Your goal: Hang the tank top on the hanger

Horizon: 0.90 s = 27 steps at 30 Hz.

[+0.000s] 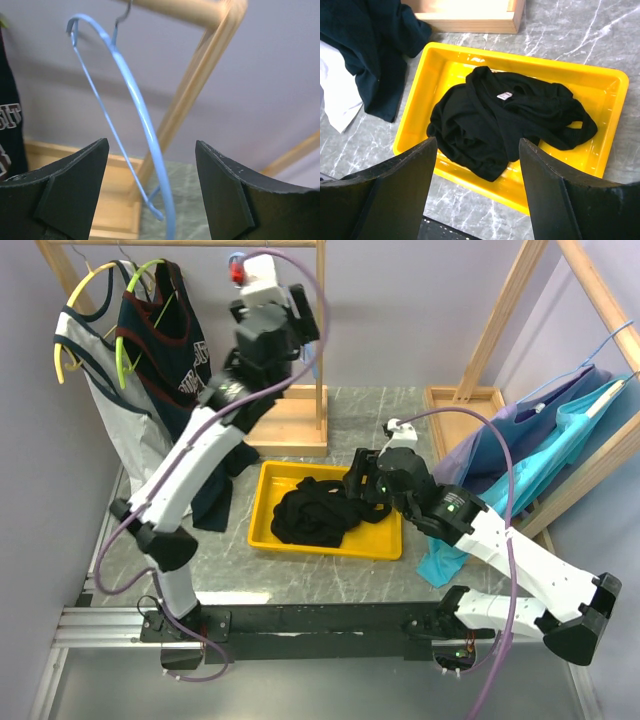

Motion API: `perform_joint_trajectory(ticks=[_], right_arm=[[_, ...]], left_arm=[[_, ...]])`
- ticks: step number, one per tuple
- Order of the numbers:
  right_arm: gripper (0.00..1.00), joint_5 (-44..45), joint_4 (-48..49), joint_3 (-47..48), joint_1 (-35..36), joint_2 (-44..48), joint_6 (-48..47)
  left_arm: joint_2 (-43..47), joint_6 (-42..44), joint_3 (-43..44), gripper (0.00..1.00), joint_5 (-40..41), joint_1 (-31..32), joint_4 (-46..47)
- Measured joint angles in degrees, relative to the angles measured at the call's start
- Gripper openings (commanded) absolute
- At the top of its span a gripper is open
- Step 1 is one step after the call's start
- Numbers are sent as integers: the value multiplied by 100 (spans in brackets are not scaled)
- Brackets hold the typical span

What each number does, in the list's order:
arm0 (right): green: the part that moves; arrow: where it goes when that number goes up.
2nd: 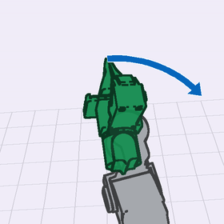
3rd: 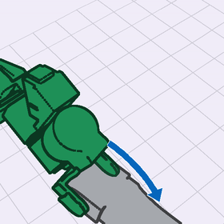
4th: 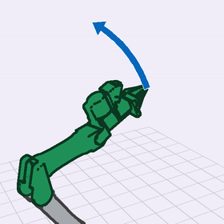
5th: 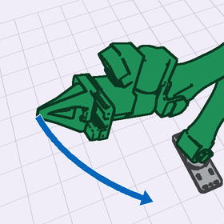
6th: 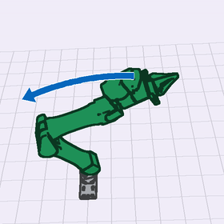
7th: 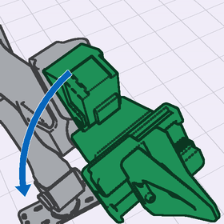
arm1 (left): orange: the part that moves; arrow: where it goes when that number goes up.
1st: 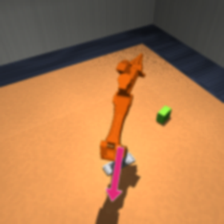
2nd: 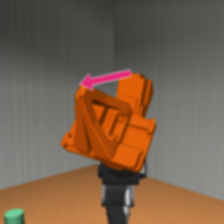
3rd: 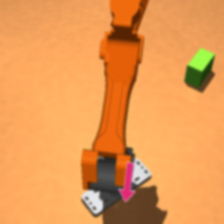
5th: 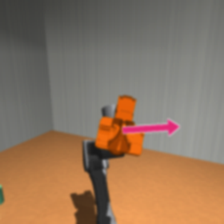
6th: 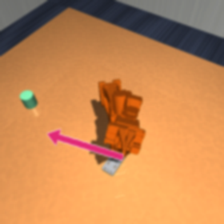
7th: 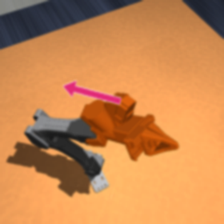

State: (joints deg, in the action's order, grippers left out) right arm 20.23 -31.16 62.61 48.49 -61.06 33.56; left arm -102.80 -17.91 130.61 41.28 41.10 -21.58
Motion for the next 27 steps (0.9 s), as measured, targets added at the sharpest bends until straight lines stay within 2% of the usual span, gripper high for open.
perform_joint_trajectory(ticks=[7, 16, 23, 26, 27], right_arm=[[74, -13, 20, -177, 2, 264, 79], [75, -61, 31, -391, 2, 310, 153], [75, -114, 39, -391, 2, 380, 153], [75, -136, 48, -391, 2, 396, 153], [75, -142, 50, -391, 2, 398, 153]], left_arm=[[-684, 1029, -2, 77, 575, 125, 538], [-1390, 2592, 199, 72, 1770, 577, 1545], [-1845, 3342, 369, 63, 2312, 542, 1987], [-1878, 3499, 376, 53, 2437, 538, 2085], [-1878, 3530, 378, 47, 2470, 538, 2120]])
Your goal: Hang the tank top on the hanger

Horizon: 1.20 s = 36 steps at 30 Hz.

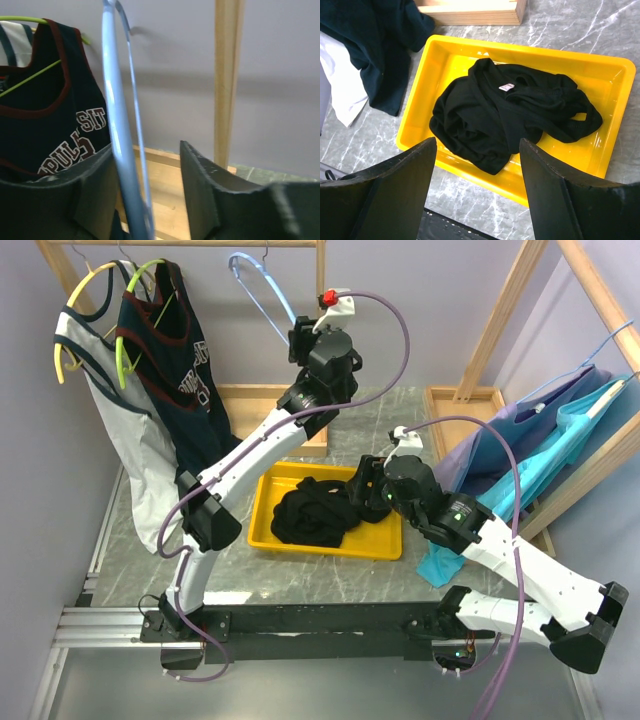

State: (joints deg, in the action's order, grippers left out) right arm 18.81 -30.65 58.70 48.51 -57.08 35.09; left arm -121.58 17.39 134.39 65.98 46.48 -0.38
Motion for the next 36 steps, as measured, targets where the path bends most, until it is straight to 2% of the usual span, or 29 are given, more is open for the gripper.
perform_joint_trajectory(ticks=[2, 3, 12, 20, 28, 31, 36], right_arm=[[75, -4, 0, -2, 2, 2, 0], [75, -2, 2, -2, 7, 2, 0], [76, -4, 0, 0, 11, 4, -2], [76, -22, 4, 9, 11, -70, -7], [76, -44, 22, 13, 11, -223, -20], [77, -44, 22, 13, 11, -227, -20], [77, -39, 20, 13, 15, -232, -20]], left_arm=[[0, 39, 0, 38, 48, 0, 39], [0, 46, 0, 30, 57, -11, 46], [85, -48, 2, 3, 378, -39, 68], [221, 162, -7, 1, 367, -17, 48], [879, 258, -157, 1, 389, 179, -83], [1169, -55, -428, 1, 313, 197, -457], [1858, -1134, -1088, 1, -116, 262, -1261]])
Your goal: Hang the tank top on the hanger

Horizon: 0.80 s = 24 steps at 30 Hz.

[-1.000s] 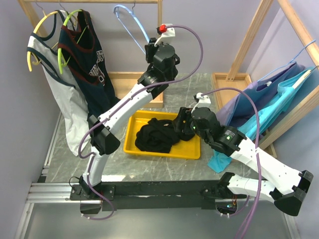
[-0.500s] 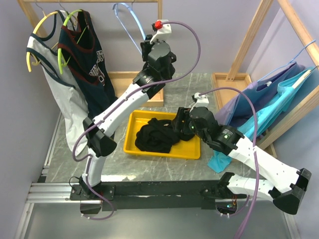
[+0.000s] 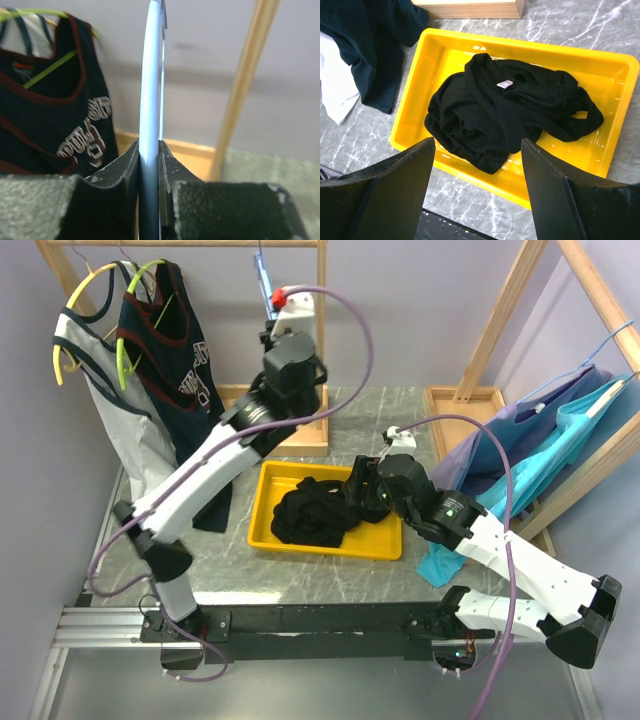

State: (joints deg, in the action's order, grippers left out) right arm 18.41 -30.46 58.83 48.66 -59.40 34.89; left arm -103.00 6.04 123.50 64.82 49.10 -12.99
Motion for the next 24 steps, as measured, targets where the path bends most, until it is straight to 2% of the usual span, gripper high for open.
perform_joint_trajectory(ticks=[9, 12, 15, 19, 24], right_arm=[[77, 177, -42, -17, 11, -22, 0], [67, 247, -37, -188, 11, -20, 2], [58, 260, -28, -575, 11, -17, 37], [57, 203, -24, -1191, 11, -17, 177], [56, 315, -17, -1591, 7, -164, 422]], left_arm=[[2133, -1633, -1993, 1, -1432, 22, -946], [2983, -1912, -2855, 1, -2074, 22, -1084], [3836, -2055, -3650, 1, -2800, 22, -1322], [4972, -2074, -4476, 1, -3939, 22, -1788], [5987, -2031, -5007, 1, -5322, 26, -2251]])
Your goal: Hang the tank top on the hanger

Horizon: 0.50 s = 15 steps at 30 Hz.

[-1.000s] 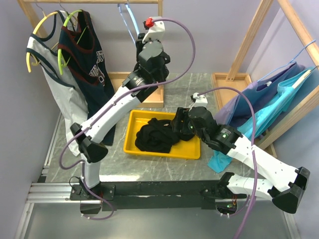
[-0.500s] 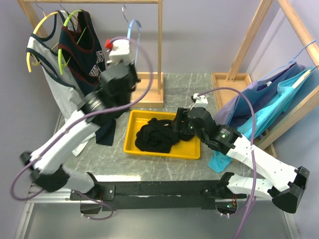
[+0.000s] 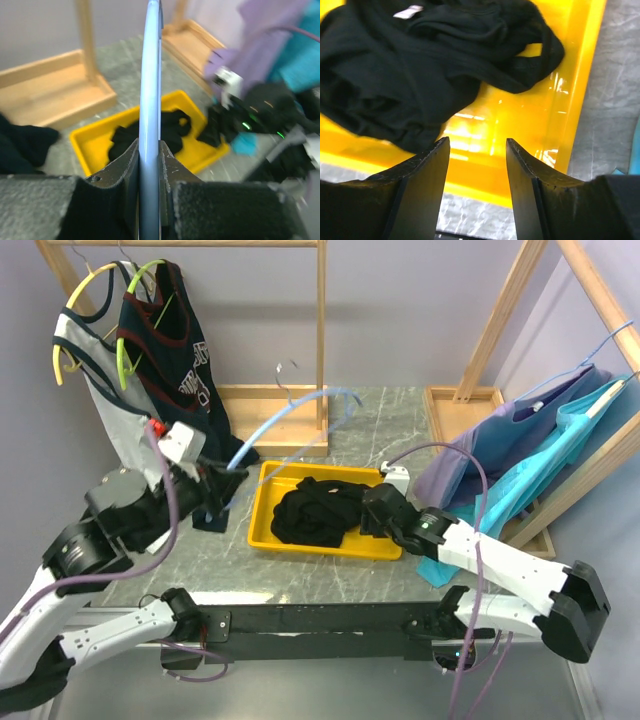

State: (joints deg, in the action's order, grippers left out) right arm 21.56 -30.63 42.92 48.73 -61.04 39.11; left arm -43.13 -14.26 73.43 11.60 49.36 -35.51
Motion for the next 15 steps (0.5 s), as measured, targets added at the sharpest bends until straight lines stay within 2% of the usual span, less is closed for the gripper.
perform_joint_trajectory(ticks=[3, 4, 5, 9, 15], right_arm=[[50, 144, 90, -7, -109, -308, 98], [45, 164, 142, -7, -188, -407, 111], [43, 179, 199, -7, -291, -522, 120], [43, 240, 461, -2, -741, -1038, 133], [40, 352, 638, 22, -1010, -1580, 118]], left_arm=[[297, 11, -205, 1, -581, 0, -208], [332, 17, -267, 1, -737, 0, -291], [339, 24, -315, 1, -846, 0, -372], [315, 103, -448, 1, -1051, 0, -798], [361, 151, -466, 1, -1165, 0, -1202]])
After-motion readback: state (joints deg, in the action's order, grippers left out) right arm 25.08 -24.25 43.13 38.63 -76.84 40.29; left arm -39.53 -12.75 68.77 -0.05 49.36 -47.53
